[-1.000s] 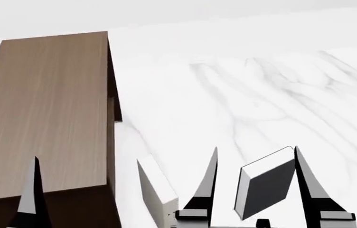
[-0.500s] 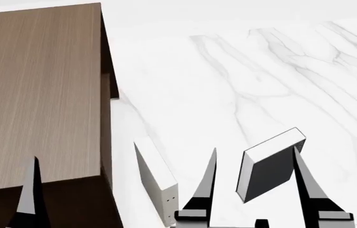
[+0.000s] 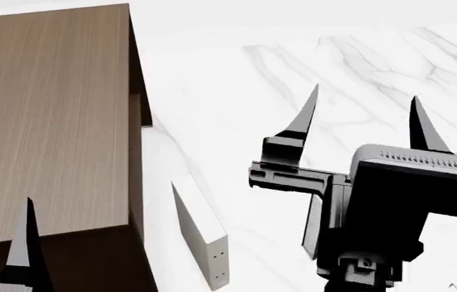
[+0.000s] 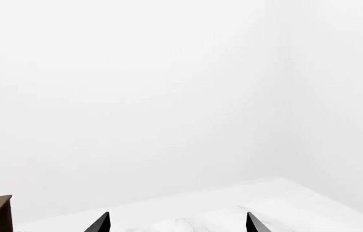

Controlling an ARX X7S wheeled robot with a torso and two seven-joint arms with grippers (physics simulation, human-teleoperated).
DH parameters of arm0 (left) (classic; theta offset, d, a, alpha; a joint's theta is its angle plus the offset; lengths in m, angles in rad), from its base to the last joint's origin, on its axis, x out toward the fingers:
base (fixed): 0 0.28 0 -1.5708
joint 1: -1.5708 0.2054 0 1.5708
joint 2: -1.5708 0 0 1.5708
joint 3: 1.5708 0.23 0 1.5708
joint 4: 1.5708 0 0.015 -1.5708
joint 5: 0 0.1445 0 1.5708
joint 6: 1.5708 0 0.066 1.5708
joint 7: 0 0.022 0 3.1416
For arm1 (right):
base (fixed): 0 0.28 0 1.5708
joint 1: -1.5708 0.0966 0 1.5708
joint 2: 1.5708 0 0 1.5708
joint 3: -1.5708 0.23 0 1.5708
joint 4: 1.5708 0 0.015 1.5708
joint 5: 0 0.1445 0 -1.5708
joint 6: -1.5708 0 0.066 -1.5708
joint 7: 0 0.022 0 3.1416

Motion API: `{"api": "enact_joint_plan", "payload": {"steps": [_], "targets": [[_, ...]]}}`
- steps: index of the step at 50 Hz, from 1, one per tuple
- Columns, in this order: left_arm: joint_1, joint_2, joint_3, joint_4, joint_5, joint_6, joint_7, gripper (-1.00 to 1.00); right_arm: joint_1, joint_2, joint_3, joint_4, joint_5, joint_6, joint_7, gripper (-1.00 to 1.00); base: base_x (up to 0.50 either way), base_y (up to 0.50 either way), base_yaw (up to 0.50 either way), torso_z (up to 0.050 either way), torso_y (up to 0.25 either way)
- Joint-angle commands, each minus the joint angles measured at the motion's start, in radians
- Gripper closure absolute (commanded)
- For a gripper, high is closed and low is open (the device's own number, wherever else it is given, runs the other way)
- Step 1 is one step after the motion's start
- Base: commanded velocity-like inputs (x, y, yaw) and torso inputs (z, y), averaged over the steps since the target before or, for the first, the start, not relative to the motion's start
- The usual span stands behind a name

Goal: Pick up the book in the middle and place it on the cabinet shelf.

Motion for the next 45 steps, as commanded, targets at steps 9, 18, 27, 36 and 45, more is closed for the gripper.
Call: {"api": "enact_joint_plan", "payload": {"steps": [9,18,27,36,45], "targets": [[0.001,0.006,-0.017,-0.022,-0.03,0.005,-0.018,-1.0,0.601,-0.168,0.157,0.806,-0.006,0.058,0.213,-1.0,0.0,0.0,0.0,0.0,0.0],[-0.007,0.001,-0.018,-0.017,-0.041,0.0,-0.02,-1.0,0.896,-0.143,0.119,1.479,-0.119,-0.222,0.333,-1.0,0.0,0.0,0.0,0.0,0.0],[-0.005,-0.005,-0.064,0.013,-0.085,-0.011,-0.028,-1.0,1.059,-0.113,0.079,1.805,-0.165,-0.256,0.362,-1.0,0.0,0.0,0.0,0.0,0.0],[-0.01,-0.009,-0.073,0.022,-0.107,-0.018,-0.033,-1.0,0.93,-0.133,0.221,1.64,-0.051,-0.154,0.472,-1.0,0.0,0.0,0.0,0.0,0.0],[-0.012,-0.012,-0.069,0.023,-0.112,-0.018,-0.041,-1.0,0.966,-0.131,0.301,1.746,-0.006,-0.137,0.6,-1.0,0.0,0.0,0.0,0.0,0.0]]}}
